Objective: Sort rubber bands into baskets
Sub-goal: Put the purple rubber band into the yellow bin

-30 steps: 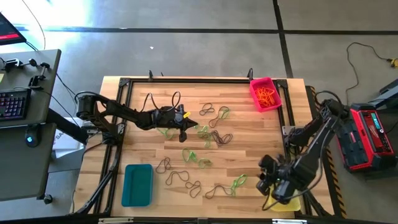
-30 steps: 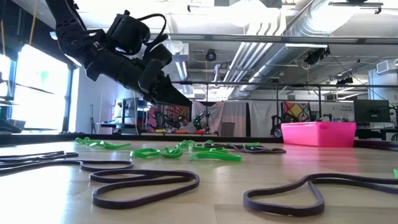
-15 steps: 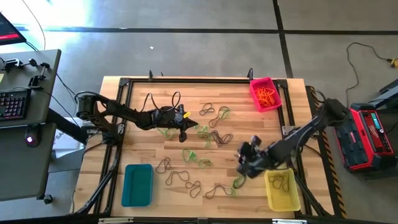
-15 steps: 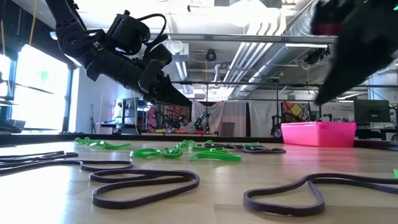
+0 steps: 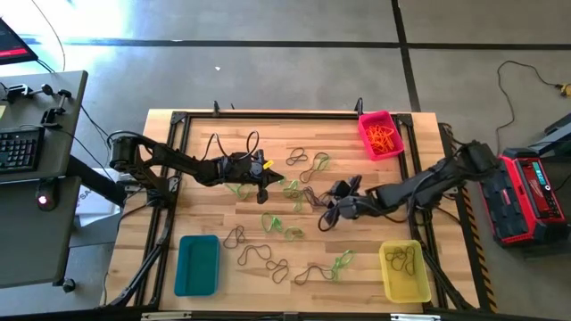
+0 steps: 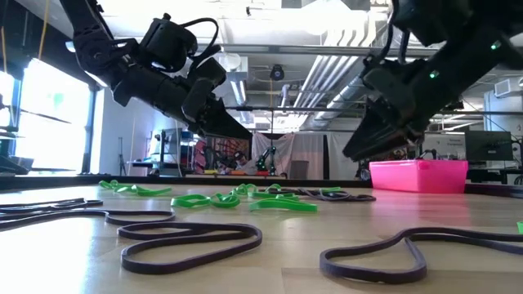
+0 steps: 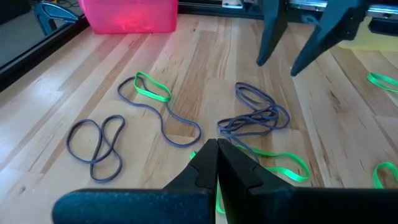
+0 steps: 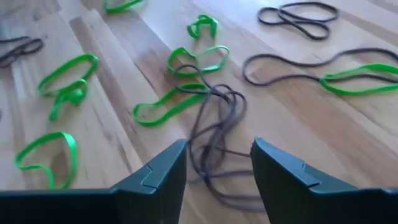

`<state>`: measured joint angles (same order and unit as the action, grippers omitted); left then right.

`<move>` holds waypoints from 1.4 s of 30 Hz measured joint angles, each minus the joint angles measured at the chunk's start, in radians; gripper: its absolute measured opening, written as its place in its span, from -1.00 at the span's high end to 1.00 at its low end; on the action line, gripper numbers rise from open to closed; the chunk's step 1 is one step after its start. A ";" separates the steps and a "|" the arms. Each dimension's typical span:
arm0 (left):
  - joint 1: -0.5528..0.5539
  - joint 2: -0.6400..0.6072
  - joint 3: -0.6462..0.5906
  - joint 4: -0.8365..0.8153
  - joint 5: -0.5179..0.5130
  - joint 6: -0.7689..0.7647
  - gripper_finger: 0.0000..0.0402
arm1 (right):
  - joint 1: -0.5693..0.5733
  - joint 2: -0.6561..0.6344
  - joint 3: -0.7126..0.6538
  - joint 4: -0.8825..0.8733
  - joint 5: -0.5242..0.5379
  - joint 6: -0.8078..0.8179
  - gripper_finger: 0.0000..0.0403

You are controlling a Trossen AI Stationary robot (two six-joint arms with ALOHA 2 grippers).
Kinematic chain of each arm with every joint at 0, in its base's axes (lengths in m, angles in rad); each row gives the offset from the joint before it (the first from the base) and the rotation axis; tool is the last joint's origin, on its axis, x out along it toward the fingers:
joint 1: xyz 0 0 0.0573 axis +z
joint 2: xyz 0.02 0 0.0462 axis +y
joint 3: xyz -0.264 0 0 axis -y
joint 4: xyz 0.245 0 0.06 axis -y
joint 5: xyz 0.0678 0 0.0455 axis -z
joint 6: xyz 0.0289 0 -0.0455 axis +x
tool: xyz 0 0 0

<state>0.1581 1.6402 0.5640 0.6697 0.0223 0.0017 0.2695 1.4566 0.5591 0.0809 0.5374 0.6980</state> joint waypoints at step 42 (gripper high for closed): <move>-0.002 0.000 0.000 -0.021 0.000 -0.008 1.00 | 0.076 0.210 0.588 -0.869 0.126 0.033 0.99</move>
<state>0.1558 1.6402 0.5644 0.6491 0.0223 -0.0062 0.3456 1.6667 1.1470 -0.7885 0.6635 0.7315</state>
